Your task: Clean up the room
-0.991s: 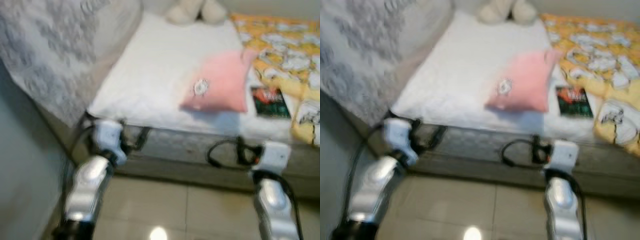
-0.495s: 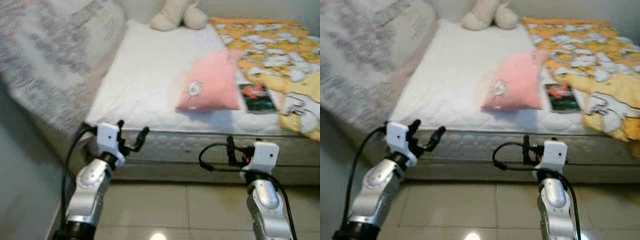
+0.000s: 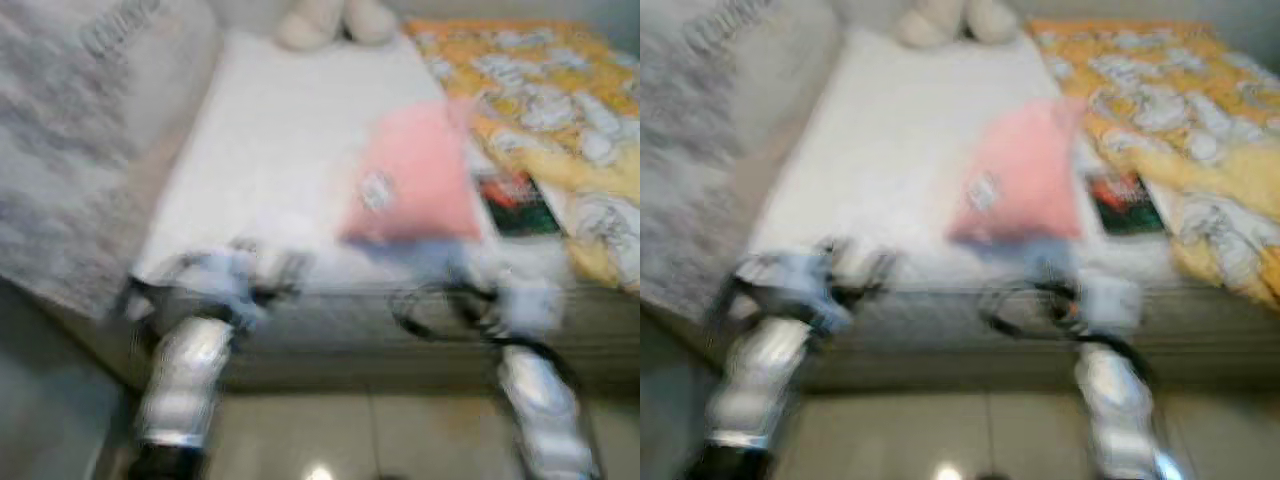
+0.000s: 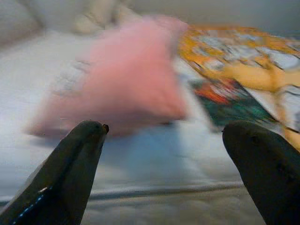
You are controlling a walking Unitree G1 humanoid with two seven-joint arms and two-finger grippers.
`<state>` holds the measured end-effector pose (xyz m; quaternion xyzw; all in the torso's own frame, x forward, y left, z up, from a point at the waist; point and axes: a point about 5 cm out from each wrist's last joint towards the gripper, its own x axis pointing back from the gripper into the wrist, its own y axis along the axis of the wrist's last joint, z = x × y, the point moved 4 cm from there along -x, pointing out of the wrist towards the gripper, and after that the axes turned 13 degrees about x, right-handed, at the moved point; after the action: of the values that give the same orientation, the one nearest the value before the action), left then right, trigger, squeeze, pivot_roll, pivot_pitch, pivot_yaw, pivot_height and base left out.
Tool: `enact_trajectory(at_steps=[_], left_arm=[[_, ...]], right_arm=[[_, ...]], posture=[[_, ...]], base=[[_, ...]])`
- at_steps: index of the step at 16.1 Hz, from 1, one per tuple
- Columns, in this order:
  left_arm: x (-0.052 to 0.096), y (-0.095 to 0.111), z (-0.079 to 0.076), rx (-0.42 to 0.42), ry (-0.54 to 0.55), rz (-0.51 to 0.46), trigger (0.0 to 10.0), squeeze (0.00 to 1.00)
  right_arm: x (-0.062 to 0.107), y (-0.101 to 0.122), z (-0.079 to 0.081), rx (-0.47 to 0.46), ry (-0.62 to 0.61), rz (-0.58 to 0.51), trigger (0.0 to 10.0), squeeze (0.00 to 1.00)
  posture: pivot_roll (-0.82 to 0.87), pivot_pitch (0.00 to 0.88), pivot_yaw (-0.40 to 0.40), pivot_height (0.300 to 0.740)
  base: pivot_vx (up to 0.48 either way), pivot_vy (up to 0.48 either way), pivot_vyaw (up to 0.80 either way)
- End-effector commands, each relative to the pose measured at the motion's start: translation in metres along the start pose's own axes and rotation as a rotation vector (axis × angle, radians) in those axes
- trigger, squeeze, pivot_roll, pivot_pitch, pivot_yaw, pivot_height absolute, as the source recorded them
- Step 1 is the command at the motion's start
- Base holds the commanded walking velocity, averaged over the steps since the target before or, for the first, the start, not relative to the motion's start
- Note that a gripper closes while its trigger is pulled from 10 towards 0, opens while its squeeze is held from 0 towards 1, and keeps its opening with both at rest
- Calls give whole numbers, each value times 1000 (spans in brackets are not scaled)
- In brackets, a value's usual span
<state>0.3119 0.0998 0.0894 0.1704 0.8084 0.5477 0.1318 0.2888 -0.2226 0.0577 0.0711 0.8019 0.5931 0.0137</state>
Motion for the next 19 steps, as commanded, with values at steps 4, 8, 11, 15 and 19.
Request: enact_trajectory(at_steps=[4,8,11,15,19], left_arm=[[3,11,10,-32,18,-20,10000,0],[1,15,12,-40,35,-40,10000,0],[0,14,11,-37,27,-30,10000,0],[-1,11,8,-31,13,-17,10000,0],[-2,10,8,-33,9,-11,10000,0]], right_arm=[[-9,19,16,-22,37,-63,10000,0],[-13,40,11,0,20,-138,10000,0],[-17,58,8,16,13,-188,10000,0],[-17,58,9,-7,12,-174,10000,0],[-15,57,10,-3,14,-166,10000,0]], posture=[[-63,0,24,740],[-66,0,25,740],[-69,0,27,740],[-74,0,27,740],[-77,0,30,740]], base=[[480,0,0],[240,0,0],[0,0,0],[297,-373,0],[302,-369,0]])
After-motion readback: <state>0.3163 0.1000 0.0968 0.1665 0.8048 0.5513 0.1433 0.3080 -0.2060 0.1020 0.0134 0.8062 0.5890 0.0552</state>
